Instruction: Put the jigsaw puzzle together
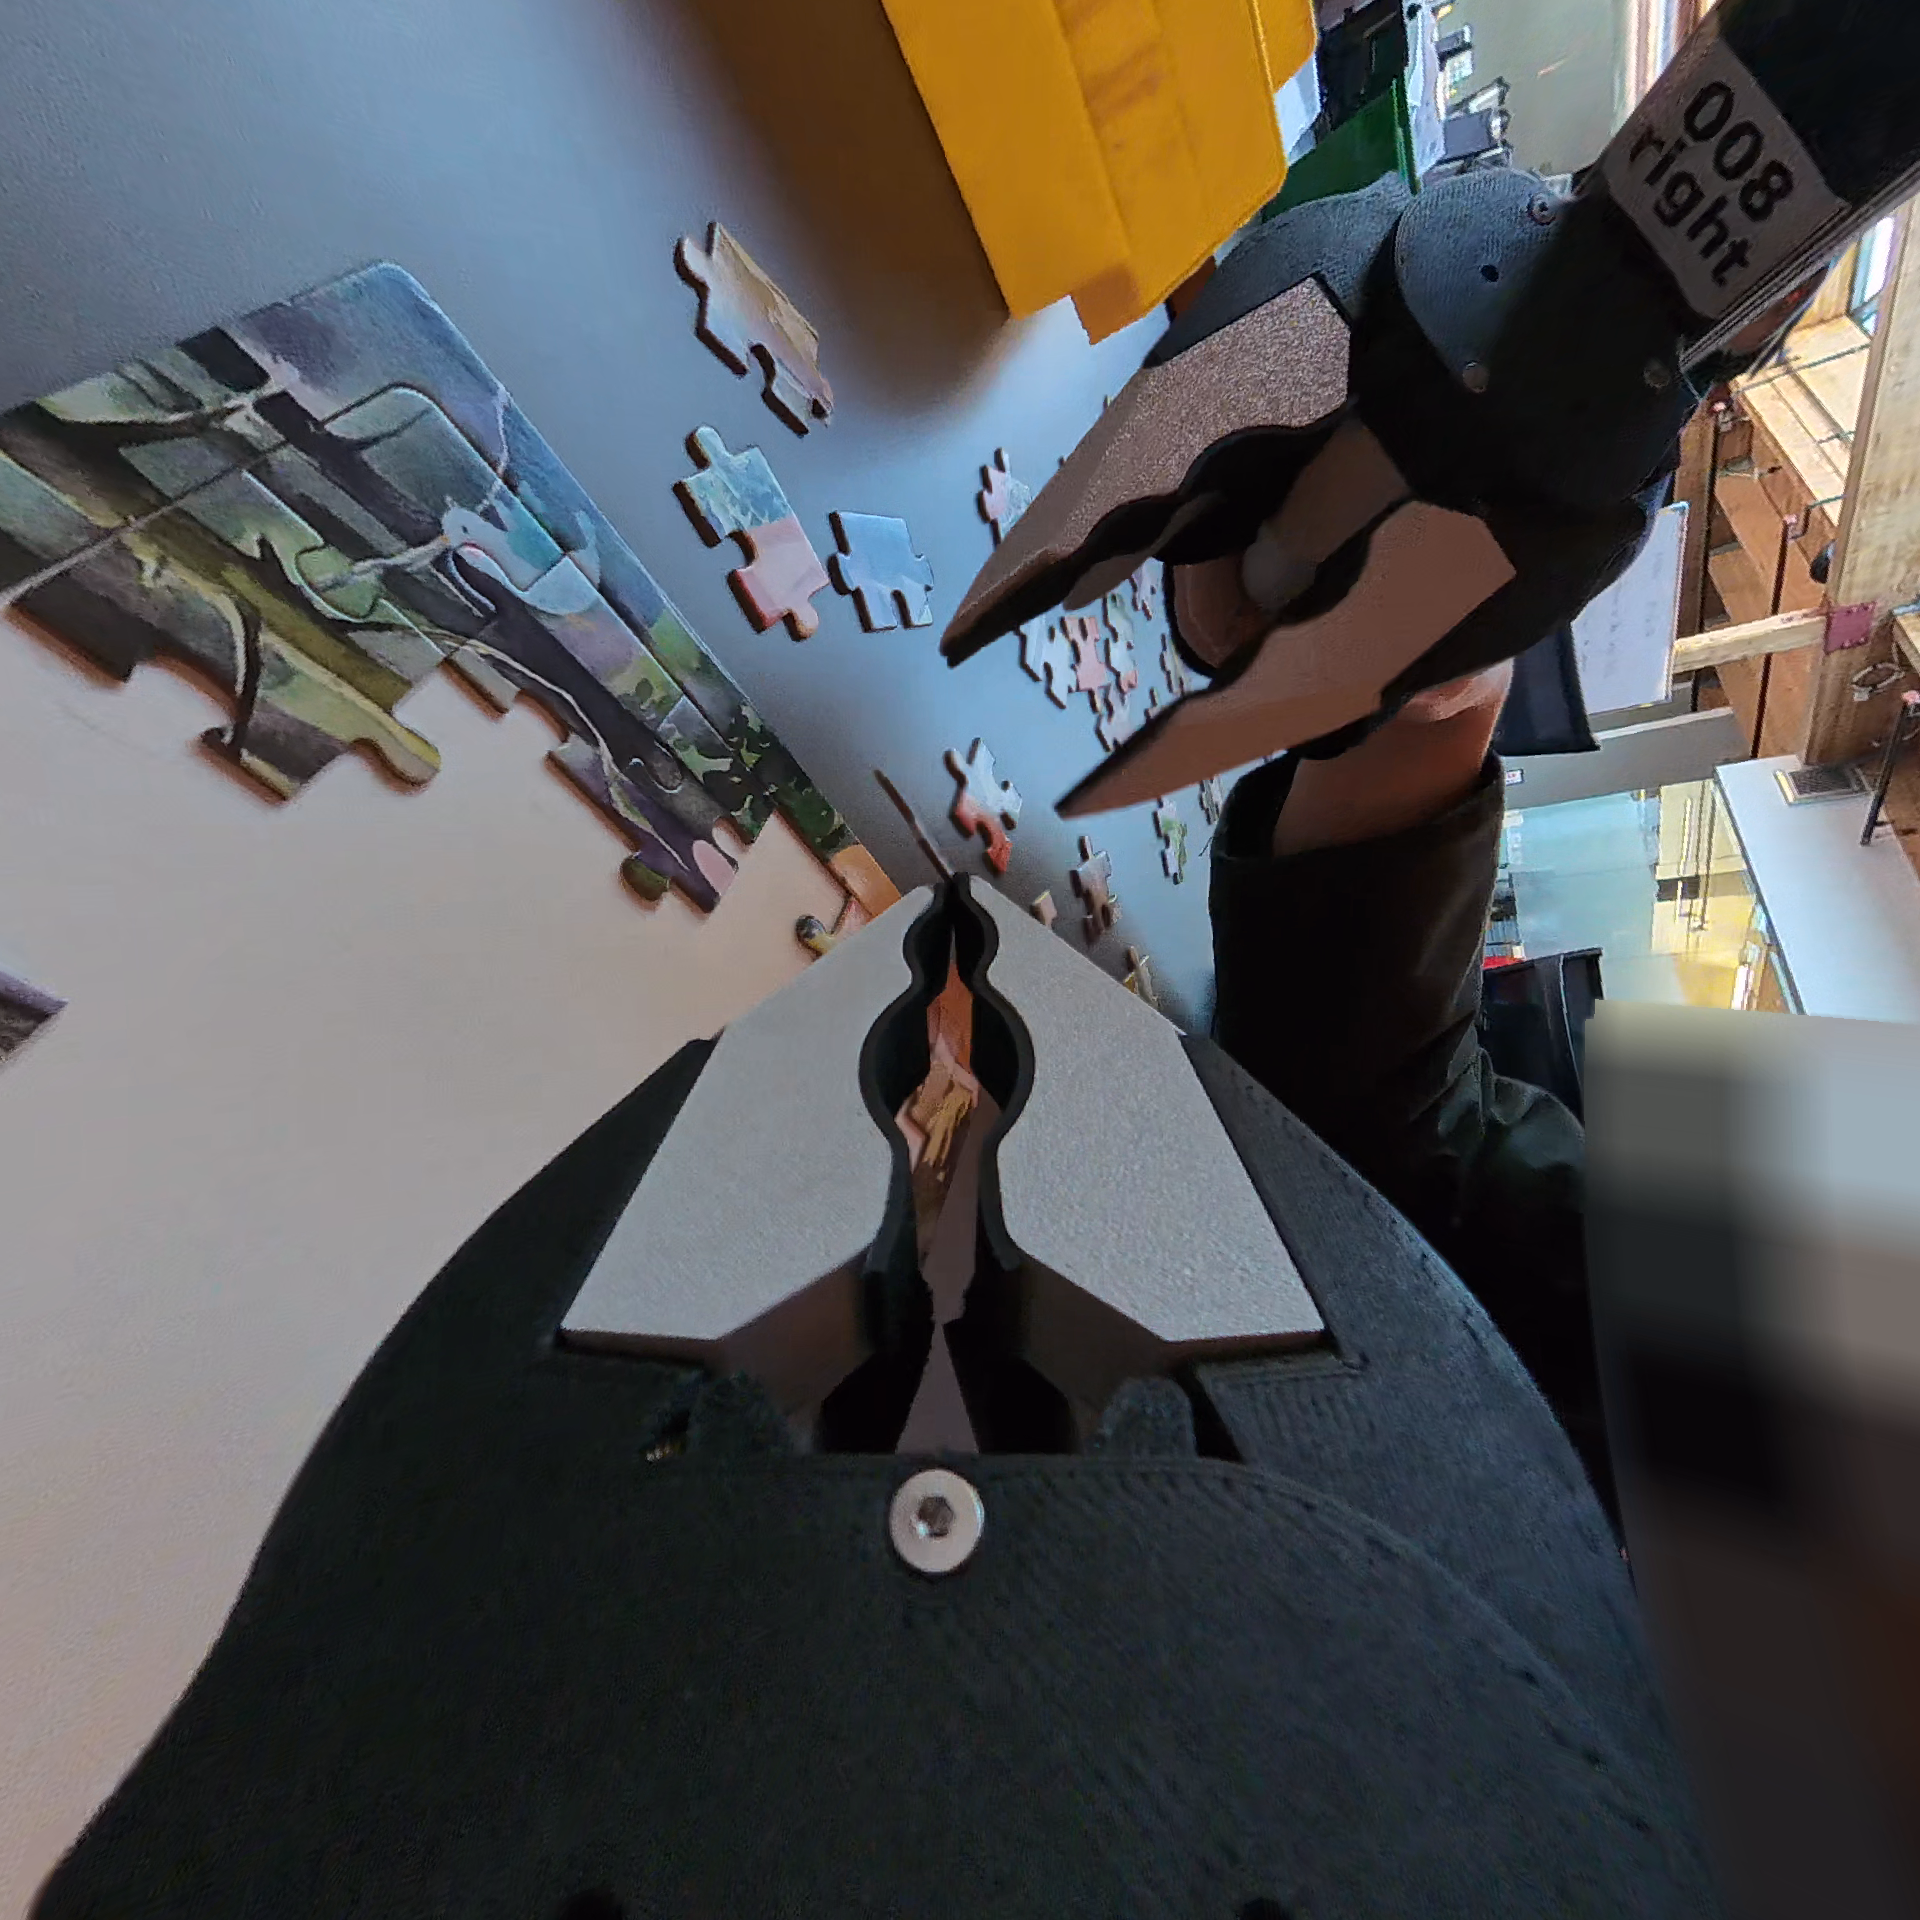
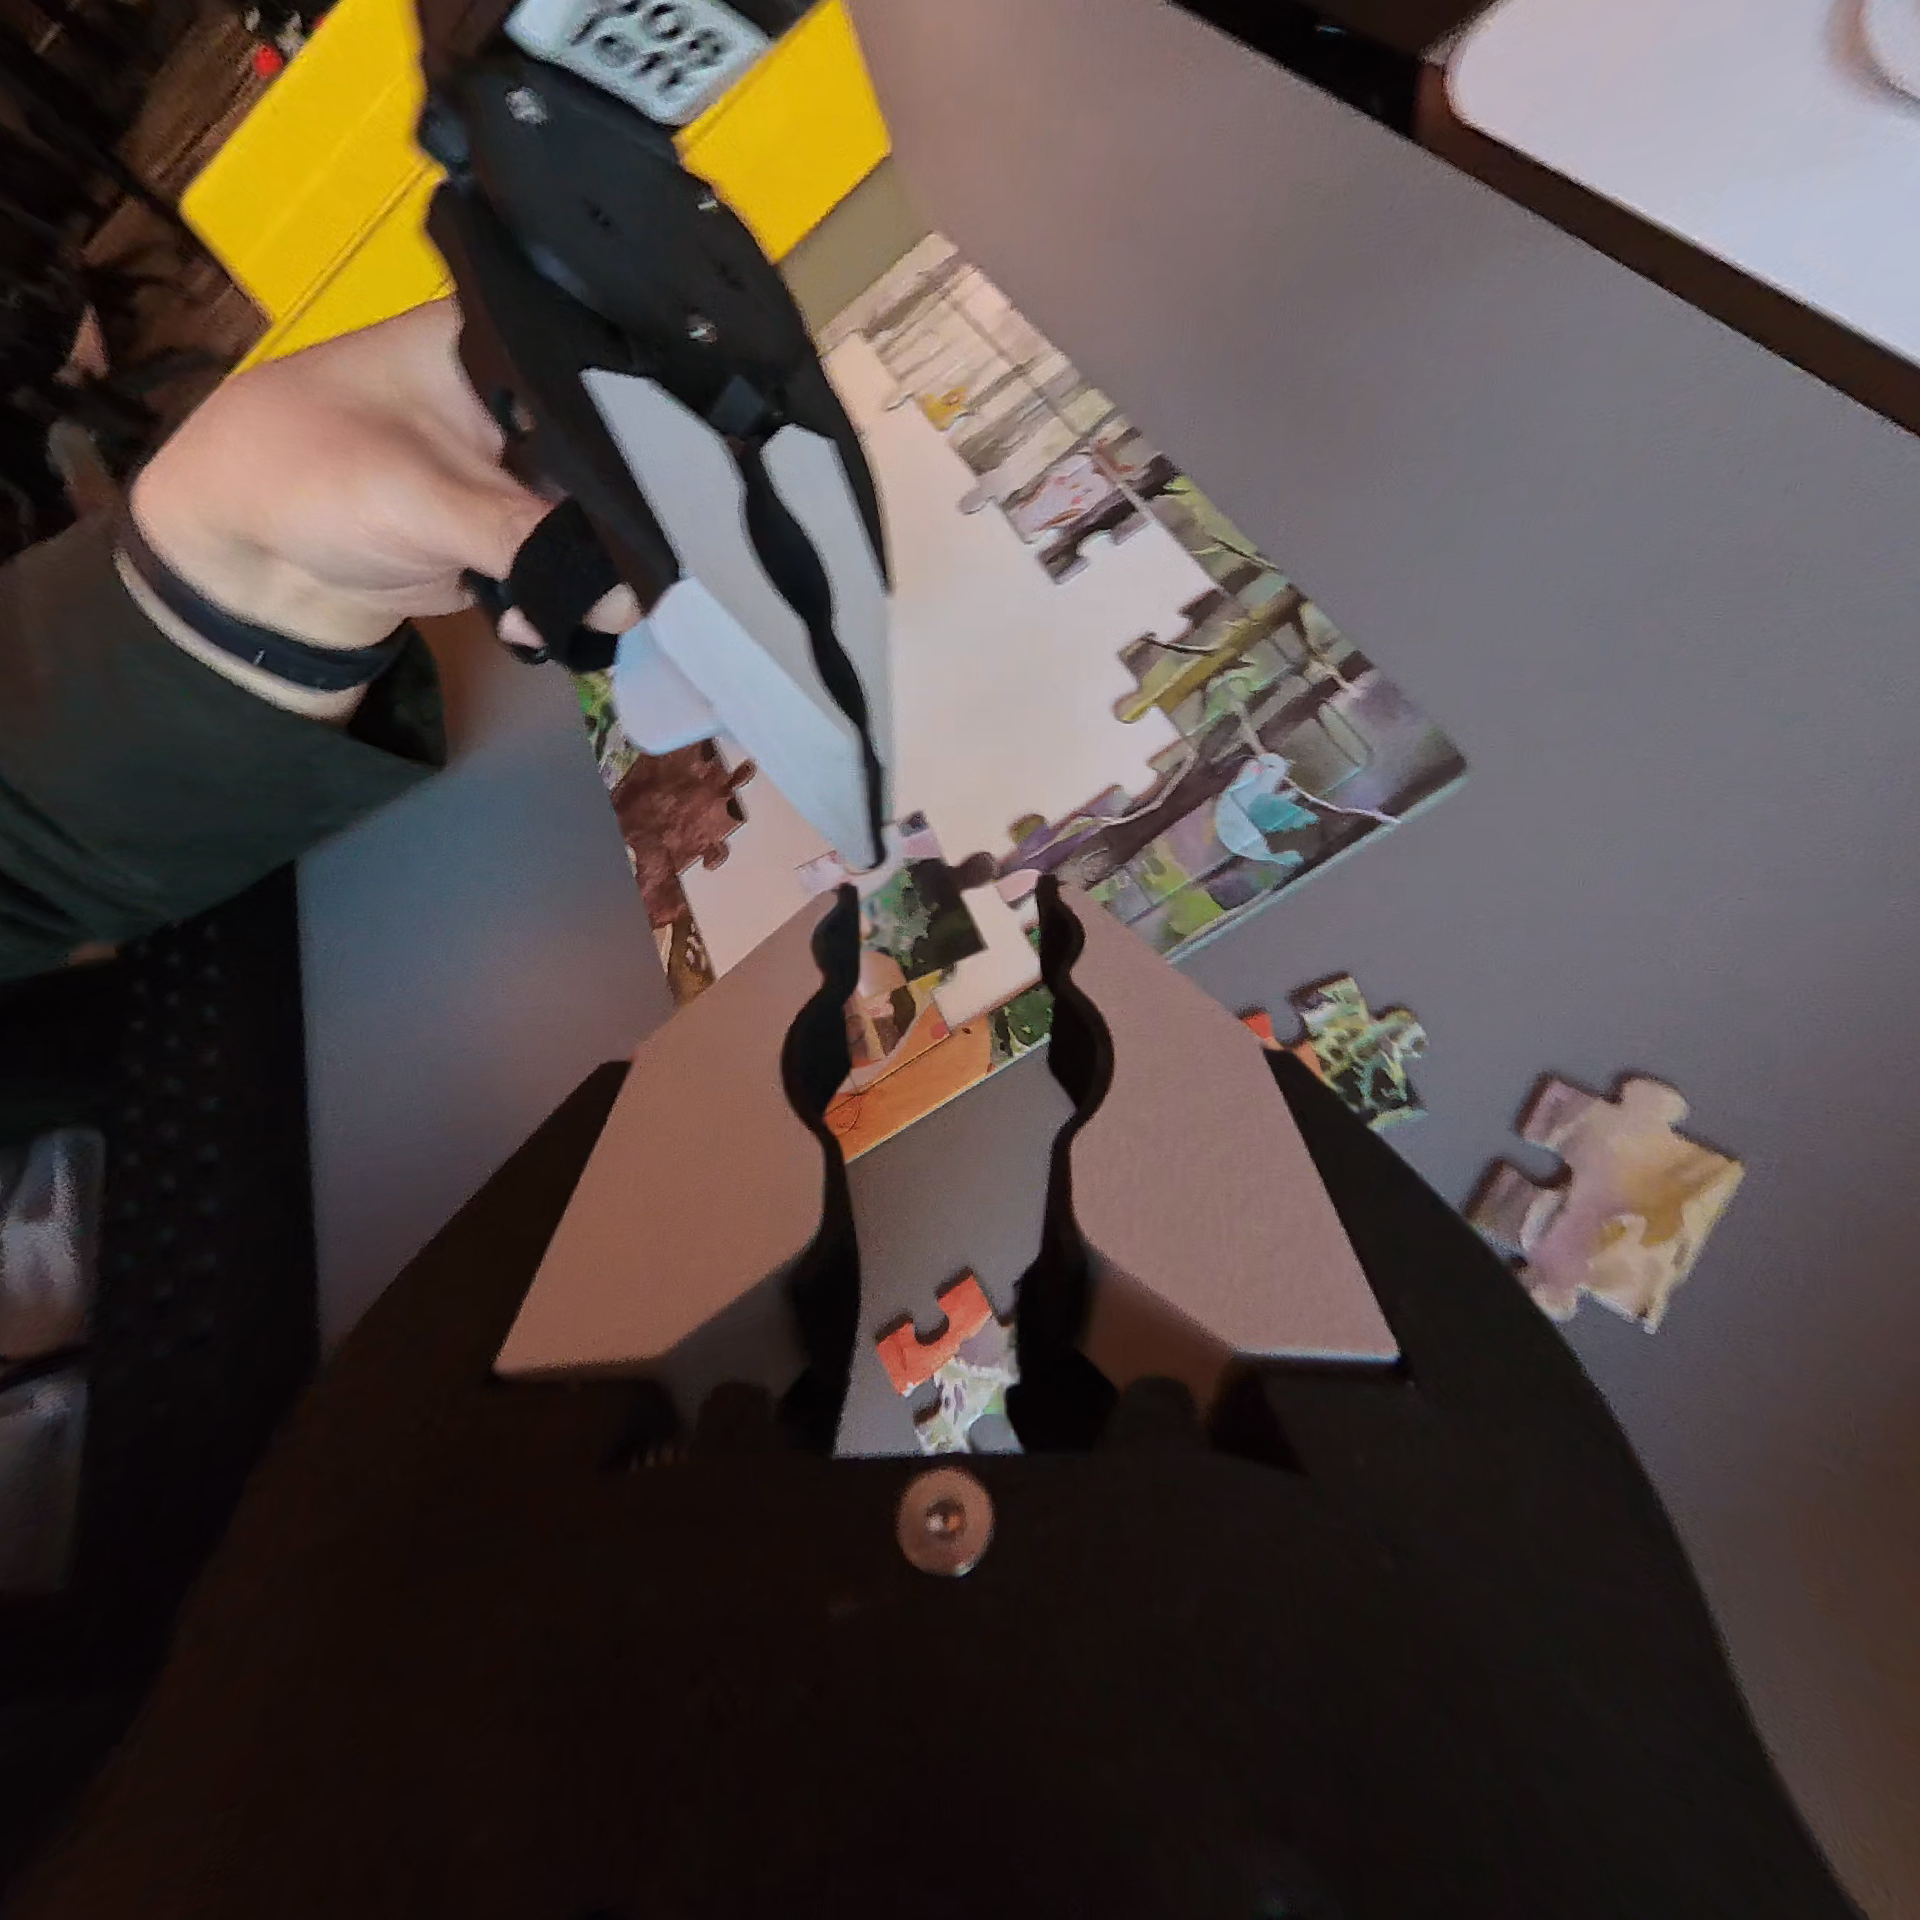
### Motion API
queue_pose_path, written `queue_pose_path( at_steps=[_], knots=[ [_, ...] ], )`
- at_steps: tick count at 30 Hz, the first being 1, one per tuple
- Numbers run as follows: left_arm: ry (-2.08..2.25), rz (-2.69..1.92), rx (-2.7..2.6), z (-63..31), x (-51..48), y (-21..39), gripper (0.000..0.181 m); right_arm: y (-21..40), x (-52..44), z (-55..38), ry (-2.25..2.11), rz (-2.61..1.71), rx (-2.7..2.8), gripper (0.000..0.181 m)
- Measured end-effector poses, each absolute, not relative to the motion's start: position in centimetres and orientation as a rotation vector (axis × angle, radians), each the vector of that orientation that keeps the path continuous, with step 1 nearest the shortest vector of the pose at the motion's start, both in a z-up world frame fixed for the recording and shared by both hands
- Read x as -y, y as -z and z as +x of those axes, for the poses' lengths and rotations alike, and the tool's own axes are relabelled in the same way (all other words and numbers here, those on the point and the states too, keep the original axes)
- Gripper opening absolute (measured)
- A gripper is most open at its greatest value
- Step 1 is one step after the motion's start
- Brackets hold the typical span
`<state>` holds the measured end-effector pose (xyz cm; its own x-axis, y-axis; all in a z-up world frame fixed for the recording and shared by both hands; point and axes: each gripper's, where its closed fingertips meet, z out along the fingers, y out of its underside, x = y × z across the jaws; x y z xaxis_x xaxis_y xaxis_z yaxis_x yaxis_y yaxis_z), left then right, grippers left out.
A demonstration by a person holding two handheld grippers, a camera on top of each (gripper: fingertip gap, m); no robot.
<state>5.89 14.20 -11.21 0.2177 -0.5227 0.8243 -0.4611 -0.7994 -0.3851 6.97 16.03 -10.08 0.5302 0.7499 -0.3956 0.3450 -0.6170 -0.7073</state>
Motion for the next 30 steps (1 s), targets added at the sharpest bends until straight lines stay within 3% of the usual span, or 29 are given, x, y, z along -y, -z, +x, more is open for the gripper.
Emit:
queue_pose_path(
  at_steps=[3,7,14,27,30],
  knots=[
    [1.673,-2.387,-0.991,5.6,-14.3,11.8,0.0,10.1,-15.0,5.8,-0.799,-2.003,1.14,0.051],
    [1.711,-2.35,-0.957,5.3,-14.8,11.5,0.0,11.4,-15.4,6.2,-0.519,-1.979,1.289,0.052],
    [1.724,-2.302,-0.917,5.0,-15.4,10.7,0.0,11.5,-15.5,5.9,-0.526,-1.985,1.286,0.039],
    [1.703,-2.319,-0.922,4.6,-15.6,10.4,0.0,12.4,-15.0,5.9,-0.535,-2.023,1.323,0.032],
    [1.519,-2.344,-0.909,3.4,-17.4,11.0,0.009,14.5,-14.7,7.0,-0.416,-2.11,1.41,0.032]
  ],
)
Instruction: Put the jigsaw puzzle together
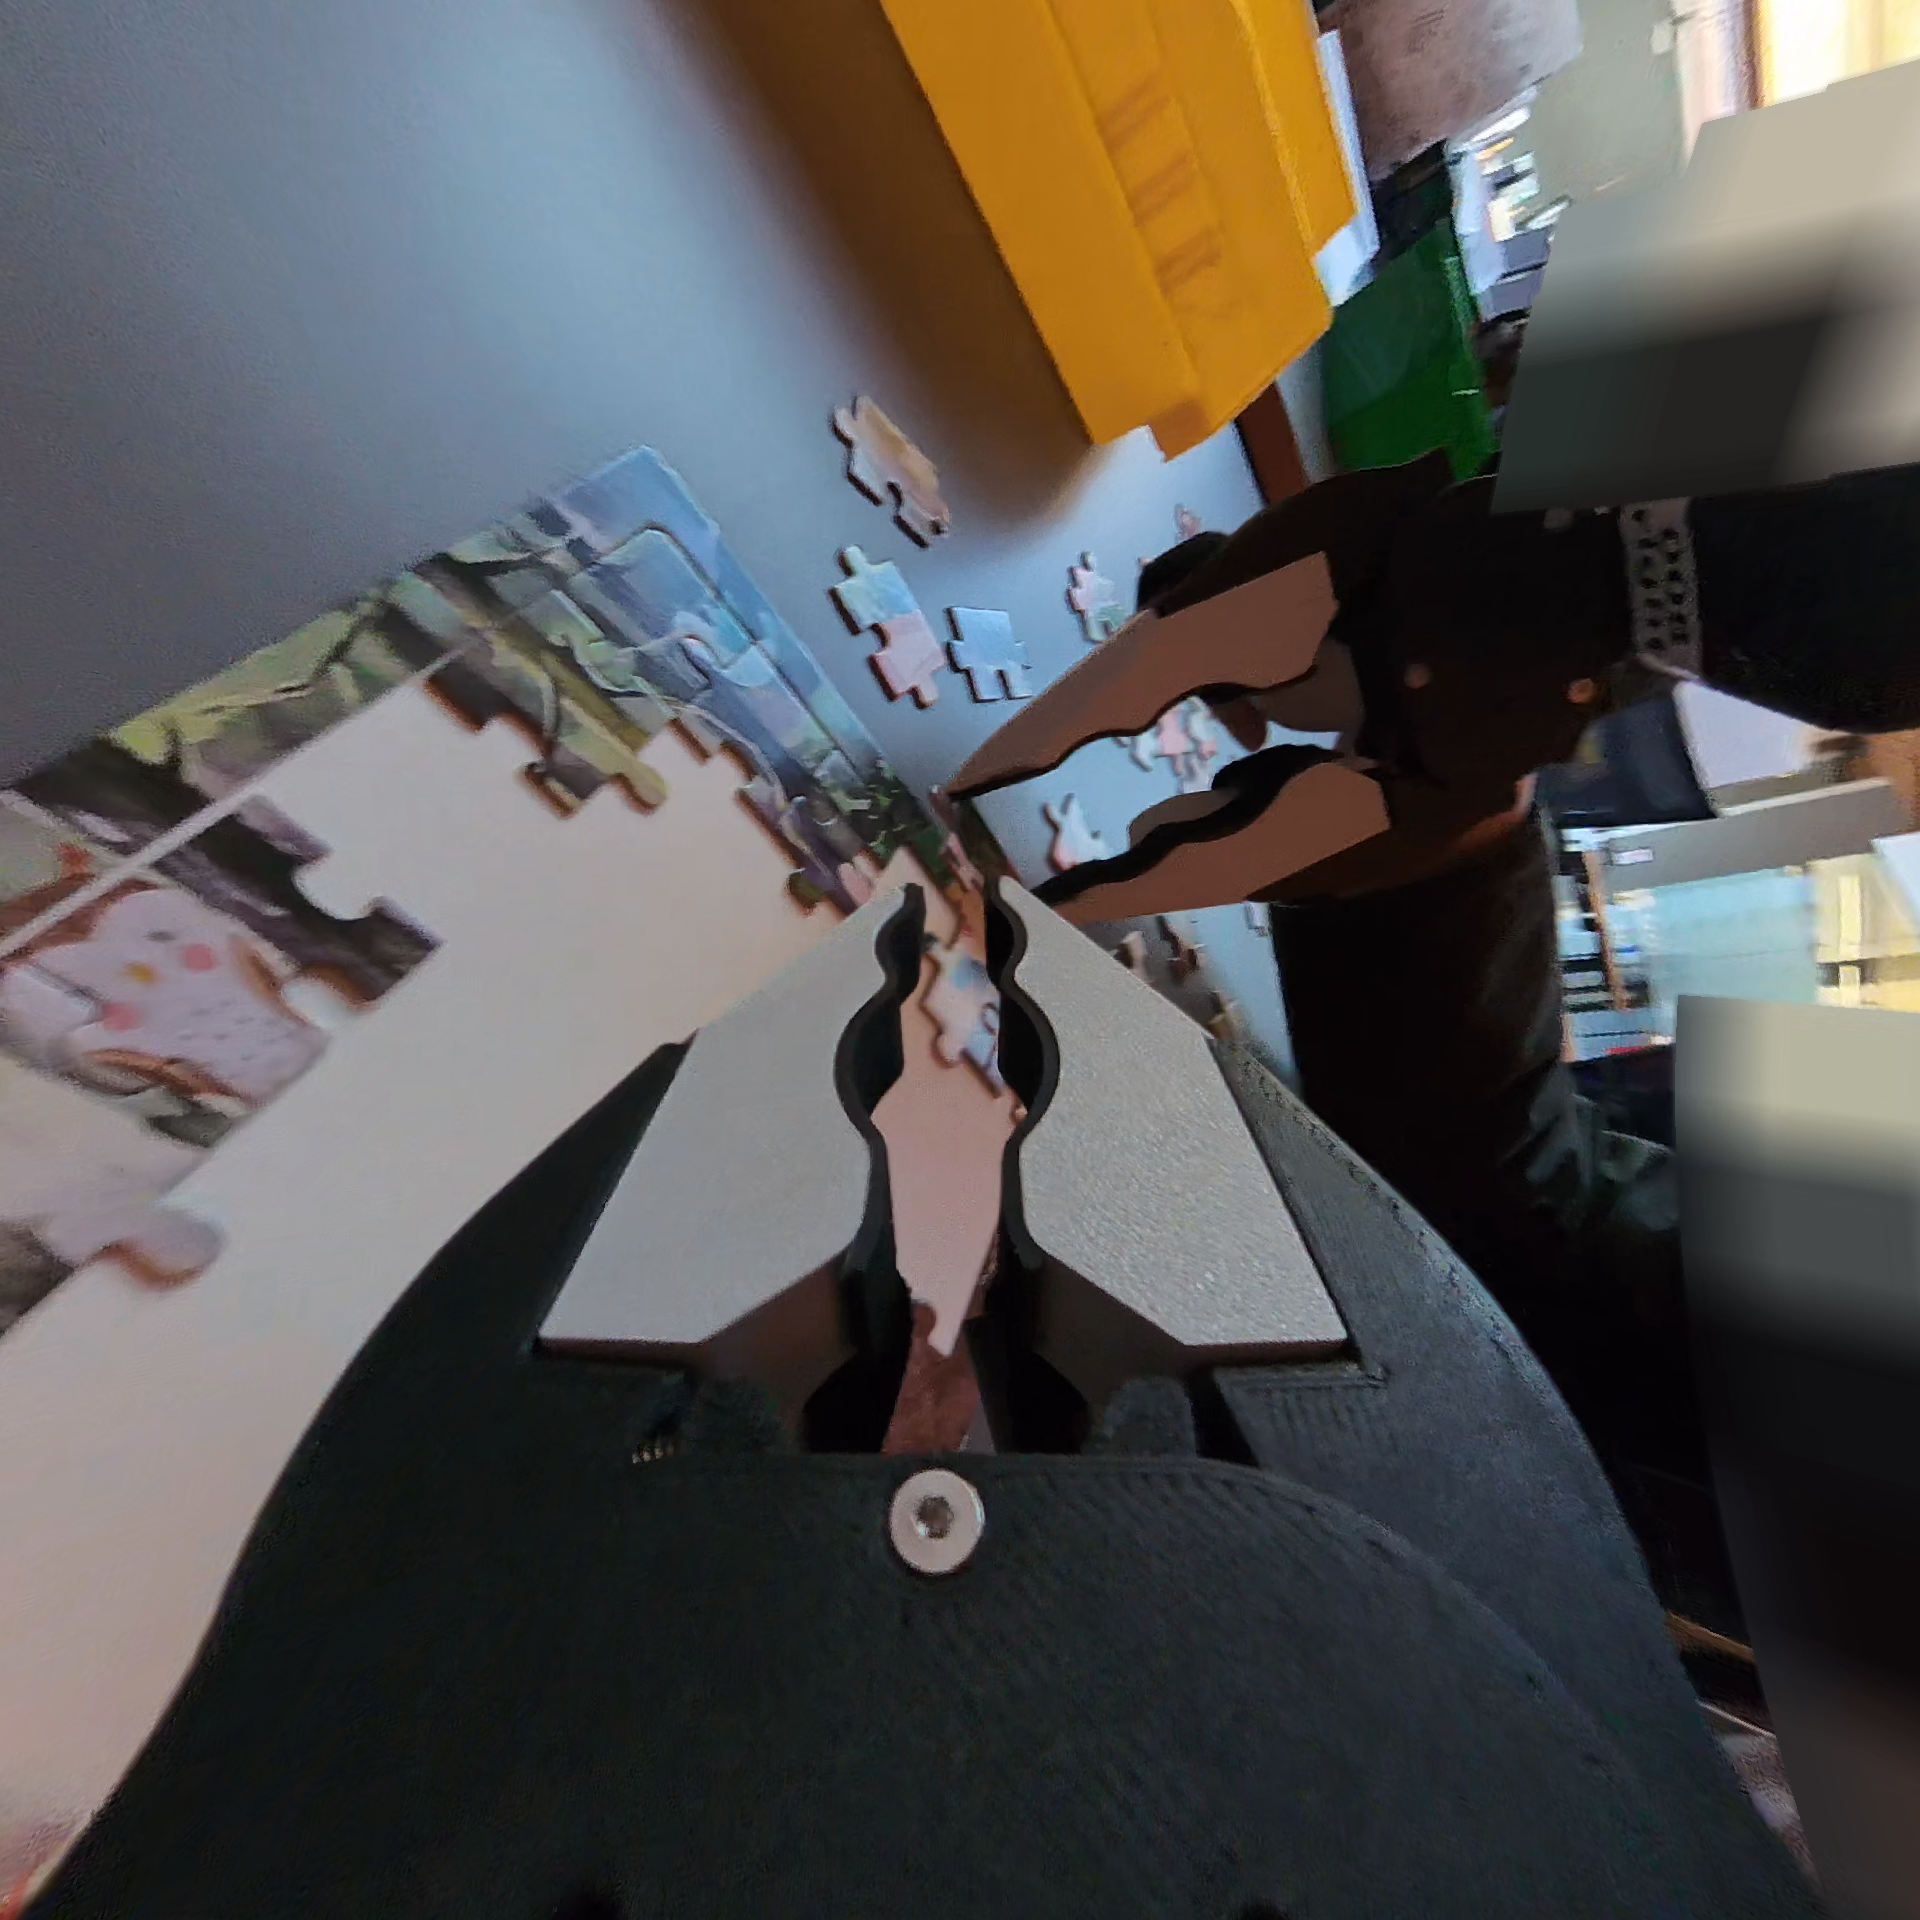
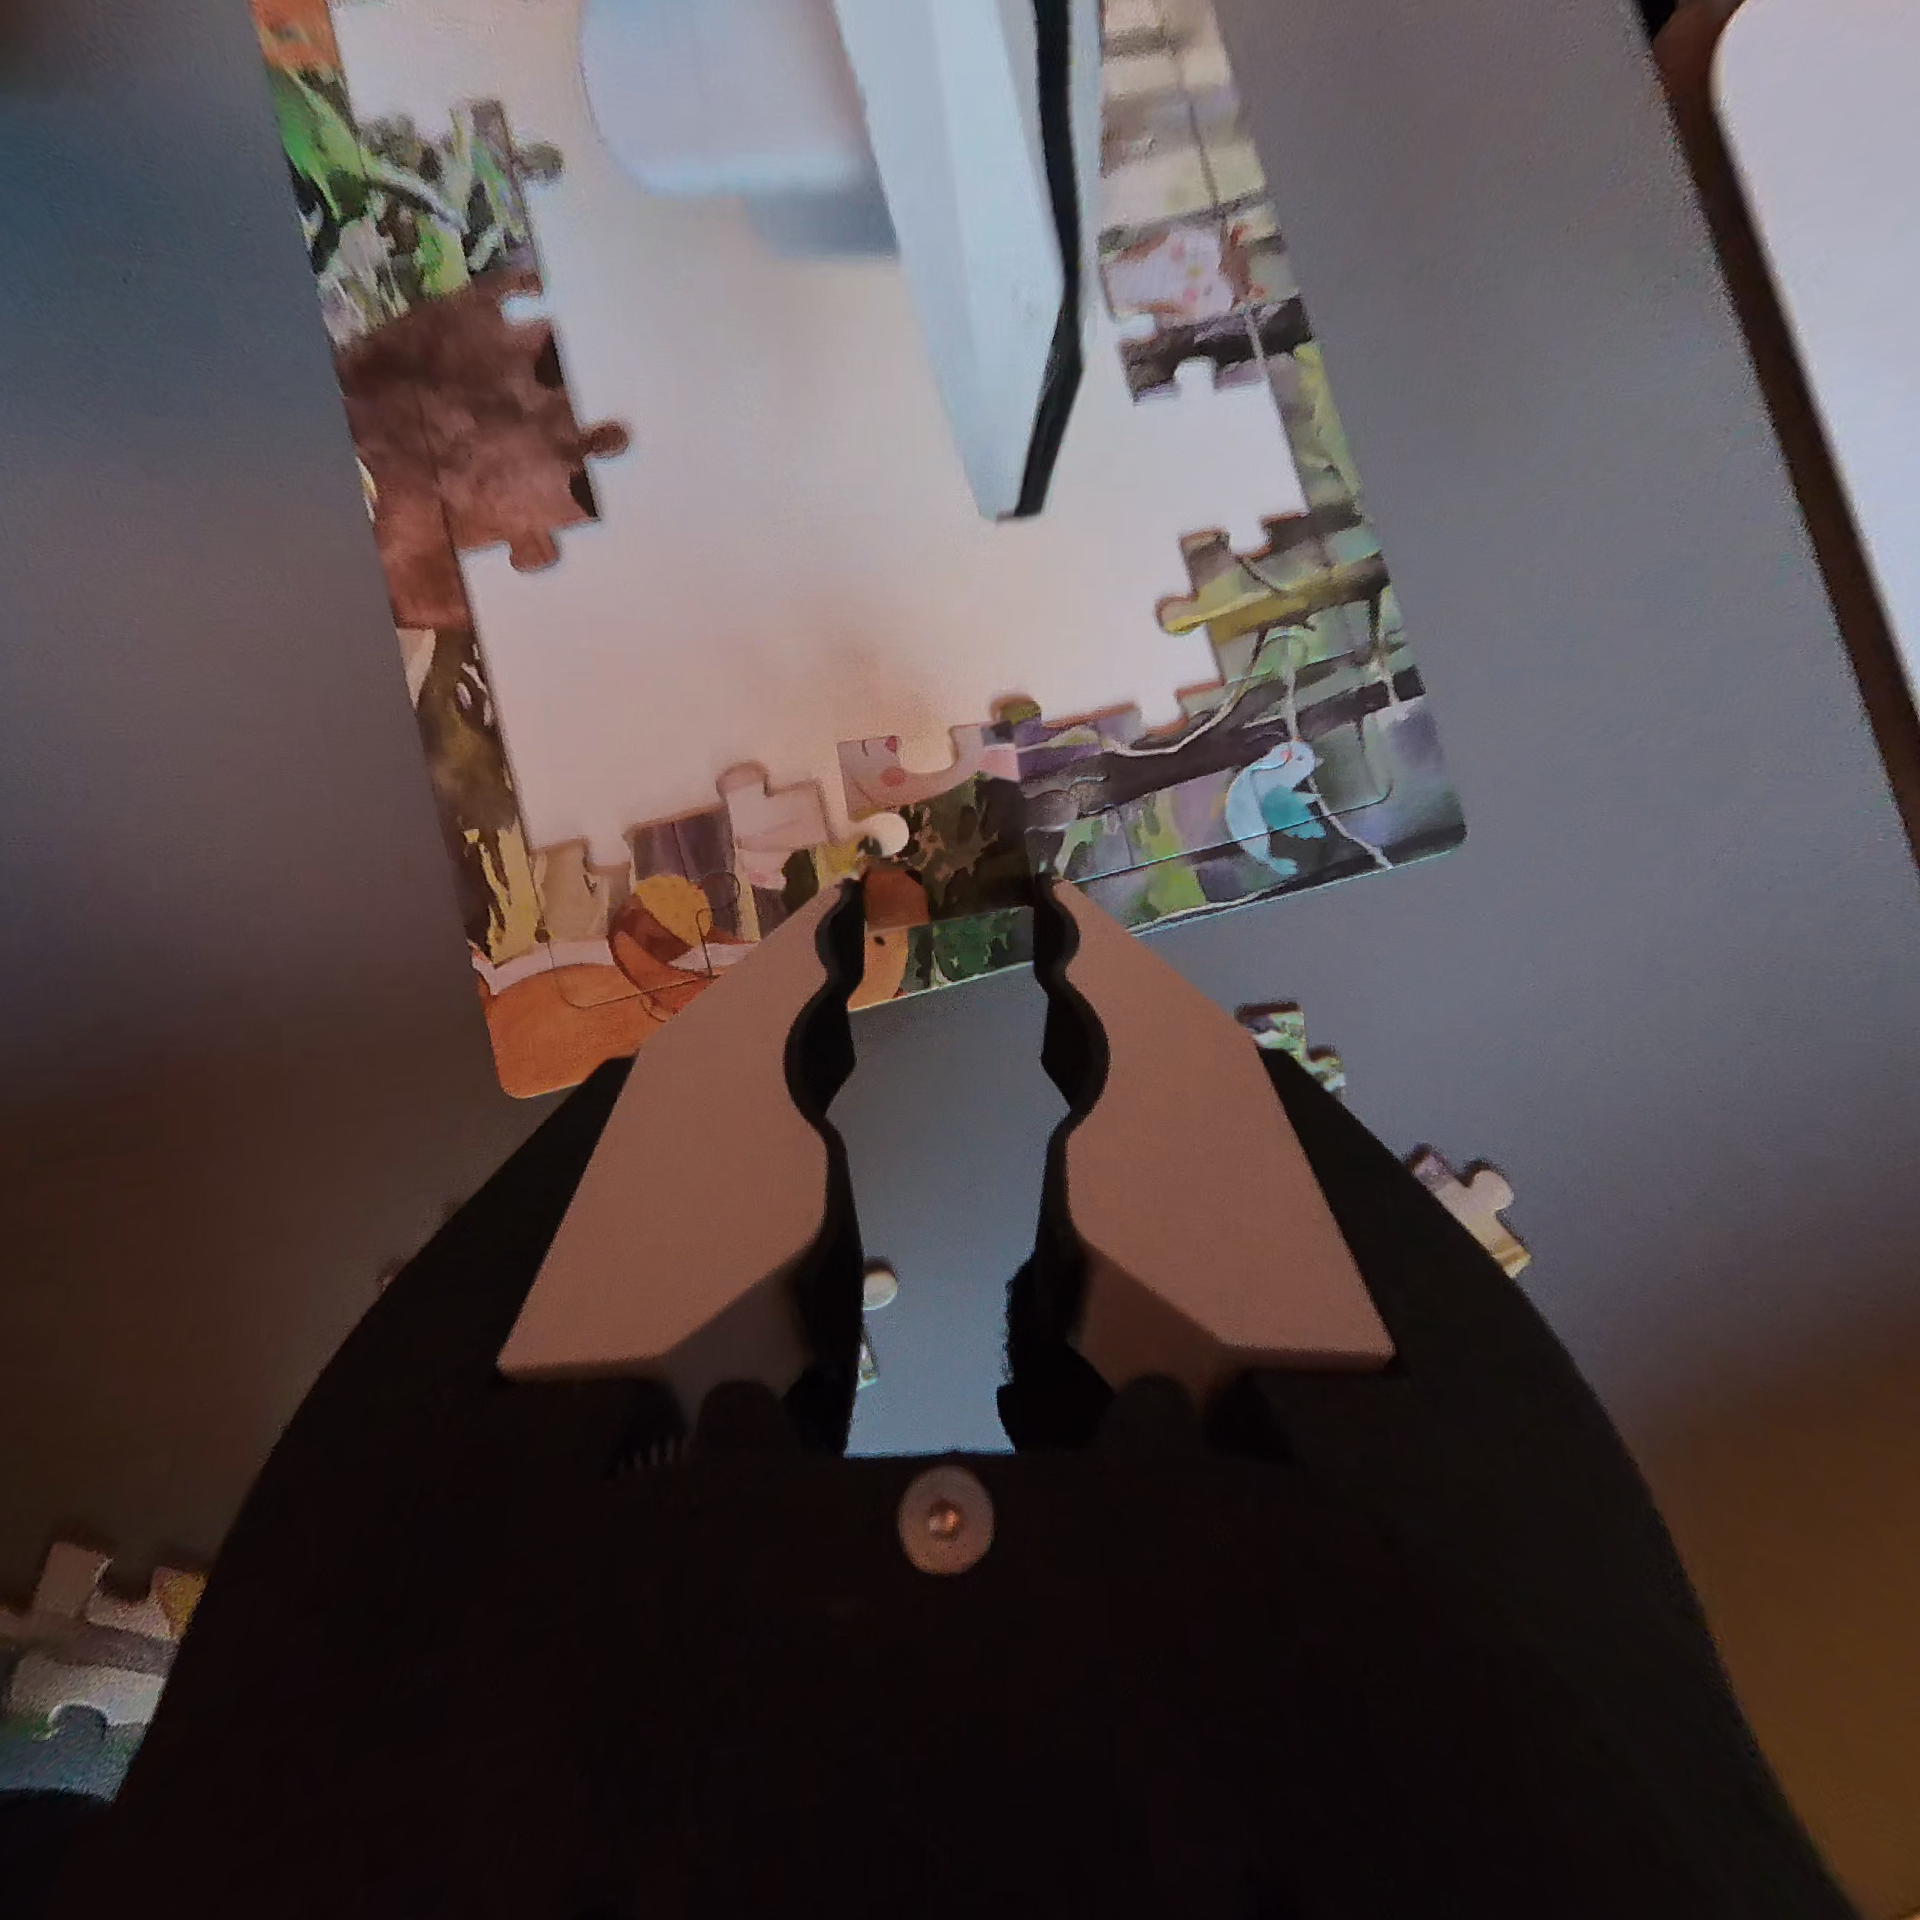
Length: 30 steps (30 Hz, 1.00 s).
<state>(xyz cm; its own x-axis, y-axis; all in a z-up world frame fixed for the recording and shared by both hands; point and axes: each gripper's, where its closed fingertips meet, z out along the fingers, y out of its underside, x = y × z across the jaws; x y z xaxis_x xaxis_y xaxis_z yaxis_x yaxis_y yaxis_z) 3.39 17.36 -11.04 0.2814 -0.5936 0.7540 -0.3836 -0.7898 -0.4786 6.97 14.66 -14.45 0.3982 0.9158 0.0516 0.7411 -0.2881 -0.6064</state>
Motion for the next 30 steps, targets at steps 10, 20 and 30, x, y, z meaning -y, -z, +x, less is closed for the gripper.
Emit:
queue_pose_path(
  at_steps=[10,20,30],
  knots=[
    [1.185,-2.459,-1.148,3.3,-16.2,14.8,0.015,15.8,-14.3,6.9,-0.301,-2.154,1.521,0.033],
    [1.175,-2.457,-1.198,3.7,-15.5,14.9,0.013,14.8,-14.6,7.6,-0.347,-2.158,1.443,0.032],
    [1.133,-2.465,-1.258,4.2,-14.7,15.7,0.008,16.1,-14.9,7.7,-0.364,-2.189,1.425,0.018]
  ],
)
